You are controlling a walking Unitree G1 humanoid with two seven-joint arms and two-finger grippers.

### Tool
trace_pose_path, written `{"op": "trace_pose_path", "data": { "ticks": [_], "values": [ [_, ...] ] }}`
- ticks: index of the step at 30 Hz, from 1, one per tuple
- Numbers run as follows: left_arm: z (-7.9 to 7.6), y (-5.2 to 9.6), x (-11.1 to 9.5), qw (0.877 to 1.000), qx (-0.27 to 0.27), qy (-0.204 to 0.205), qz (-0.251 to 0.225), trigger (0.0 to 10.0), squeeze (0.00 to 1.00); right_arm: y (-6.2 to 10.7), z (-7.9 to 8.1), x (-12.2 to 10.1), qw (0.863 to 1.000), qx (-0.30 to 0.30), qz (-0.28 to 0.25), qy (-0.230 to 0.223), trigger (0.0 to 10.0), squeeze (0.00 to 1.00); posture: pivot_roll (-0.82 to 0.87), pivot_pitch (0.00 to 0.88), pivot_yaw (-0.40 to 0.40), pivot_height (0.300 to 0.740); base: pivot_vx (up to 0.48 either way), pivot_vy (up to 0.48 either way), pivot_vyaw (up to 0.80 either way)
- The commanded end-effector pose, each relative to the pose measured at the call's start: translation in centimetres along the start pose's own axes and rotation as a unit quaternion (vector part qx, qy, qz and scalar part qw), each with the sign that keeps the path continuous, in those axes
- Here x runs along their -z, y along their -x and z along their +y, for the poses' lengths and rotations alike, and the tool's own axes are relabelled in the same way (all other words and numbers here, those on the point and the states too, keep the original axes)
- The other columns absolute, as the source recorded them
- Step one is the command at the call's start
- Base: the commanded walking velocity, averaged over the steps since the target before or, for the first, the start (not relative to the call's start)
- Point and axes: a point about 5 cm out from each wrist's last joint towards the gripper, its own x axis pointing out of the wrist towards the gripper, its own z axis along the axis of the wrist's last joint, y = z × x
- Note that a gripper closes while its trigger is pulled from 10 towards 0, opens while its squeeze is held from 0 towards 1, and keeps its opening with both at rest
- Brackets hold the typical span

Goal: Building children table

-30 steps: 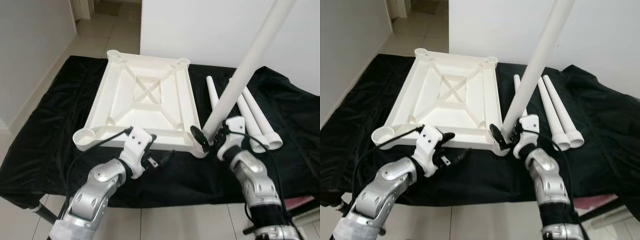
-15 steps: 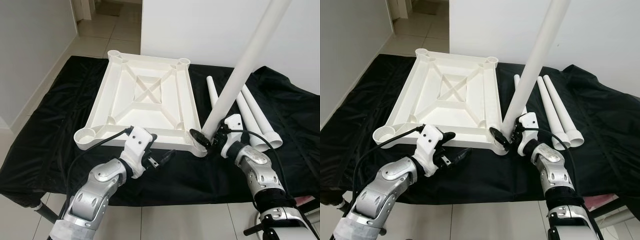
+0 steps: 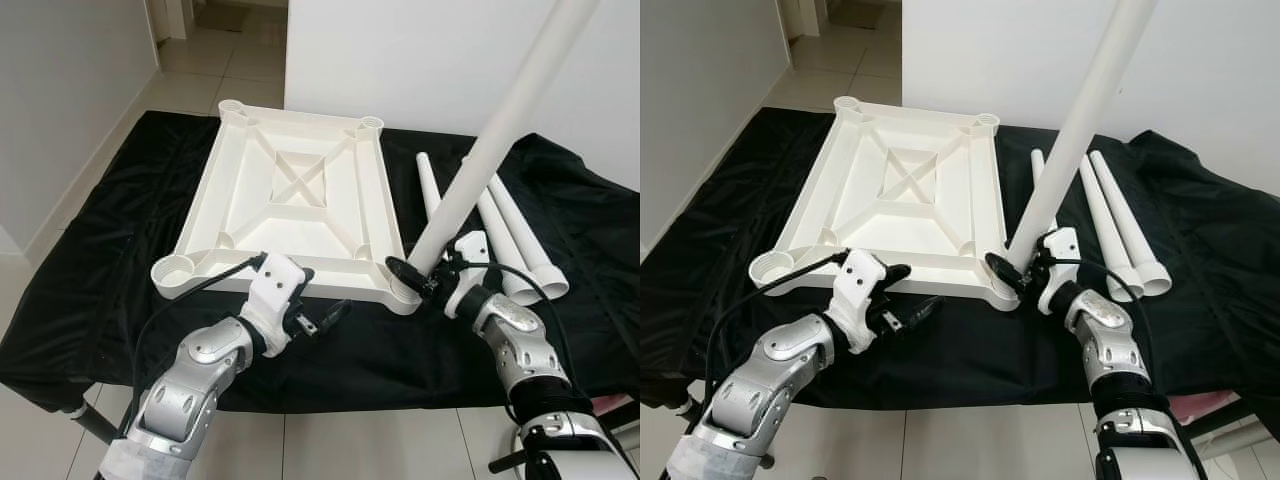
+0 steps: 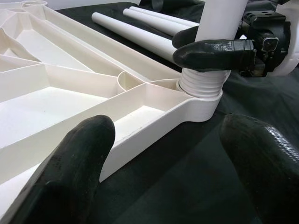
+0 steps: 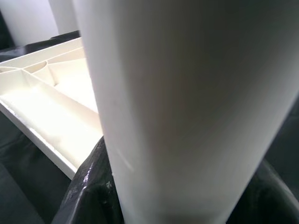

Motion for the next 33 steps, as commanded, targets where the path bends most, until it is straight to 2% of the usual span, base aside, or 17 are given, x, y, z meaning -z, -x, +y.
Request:
{"op": "trace_pose_path", "data": {
  "ticks": [1, 9, 11, 12, 14, 22, 23, 24, 26, 27, 29, 33],
  "values": [
    [-0.1, -0.1, -0.3, 1.0, -0.007, -0.002, -0.002, 10.0, 0.0, 0.5, -0.2, 0.5, 0.999, 0.028, -0.005, -0.034, 10.0, 0.0, 0.04, 0.023, -0.083, 0.74, 0.0, 0.0, 0.0],
    [-0.2, 0.0, -0.1, 1.0, -0.008, -0.001, 0.001, 10.0, 0.0, -0.2, 0.5, -0.2, 0.995, 0.087, -0.011, -0.048, 10.0, 0.0, 0.04, 0.027, -0.087, 0.74, 0.0, 0.0, 0.0],
    [-0.1, 0.0, 0.1, 1.0, -0.008, -0.002, 0.005, 10.0, 0.0, -0.5, 0.9, -0.2, 0.99, 0.143, -0.001, -0.014, 10.0, 0.0, 0.04, 0.027, -0.095, 0.74, 0.0, 0.0, 0.0],
    [-0.1, 0.0, 0.1, 1.0, -0.008, -0.002, 0.005, 10.0, 0.0, -0.5, 0.9, -0.2, 0.99, 0.143, -0.001, -0.014, 10.0, 0.0, 0.04, 0.027, -0.095, 0.74, 0.0, 0.0, 0.0],
    [0.3, 0.3, 0.7, 1.0, -0.003, -0.011, 0.024, 10.0, 0.0, -0.6, 1.8, 0.1, 0.979, 0.2, 0.004, -0.026, 10.0, 0.0, 0.04, 0.026, -0.097, 0.74, 0.0, 0.0, 0.0],
    [0.3, 0.3, 0.7, 1.0, -0.003, -0.011, 0.024, 10.0, 0.0, -0.6, 1.8, 0.1, 0.979, 0.2, 0.004, -0.026, 10.0, 0.0, 0.04, 0.026, -0.097, 0.74, 0.0, 0.0, 0.0],
    [0.6, 0.5, 1.0, 0.999, -0.001, -0.015, 0.032, 10.0, 0.0, -0.6, 2.2, 0.3, 0.974, 0.224, 0.007, -0.031, 10.0, 0.0, 0.04, 0.024, -0.097, 0.74, 0.0, 0.0, 0.0],
    [0.6, 0.5, 1.0, 0.999, -0.001, -0.015, 0.032, 10.0, 0.0, -0.6, 2.2, 0.3, 0.974, 0.224, 0.007, -0.031, 10.0, 0.0, 0.04, 0.024, -0.097, 0.74, 0.0, 0.0, 0.0],
    [4.1, 1.2, 1.4, 0.997, -0.03, -0.05, 0.059, 10.0, 0.0, -0.6, 4.9, 1.3, 0.949, 0.303, -0.002, -0.084, 10.0, 0.0, 0.05, 0.005, -0.094, 0.74, 0.0, 0.0, 0.0],
    [4.1, 1.2, 1.4, 0.997, -0.03, -0.05, 0.059, 10.0, 0.0, -0.6, 4.9, 1.3, 0.949, 0.303, -0.002, -0.084, 10.0, 0.0, 0.05, 0.005, -0.094, 0.74, 0.0, 0.0, 0.0],
    [6.6, 1.2, 0.8, 0.994, -0.05, -0.078, 0.066, 10.0, 0.0, -0.5, 6.5, 1.2, 0.934, 0.34, -0.012, -0.111, 10.0, 0.0, 0.04, 0.001, -0.087, 0.74, 0.0, 0.0, 0.0],
    [7.1, 0.8, 0.4, 0.993, -0.051, -0.088, 0.062, 10.0, 0.0, -0.5, 6.8, 1.0, 0.933, 0.34, -0.014, -0.117, 10.0, 0.0, 0.04, 0.0, -0.083, 0.74, 0.0, 0.0, 0.0]
  ]
}}
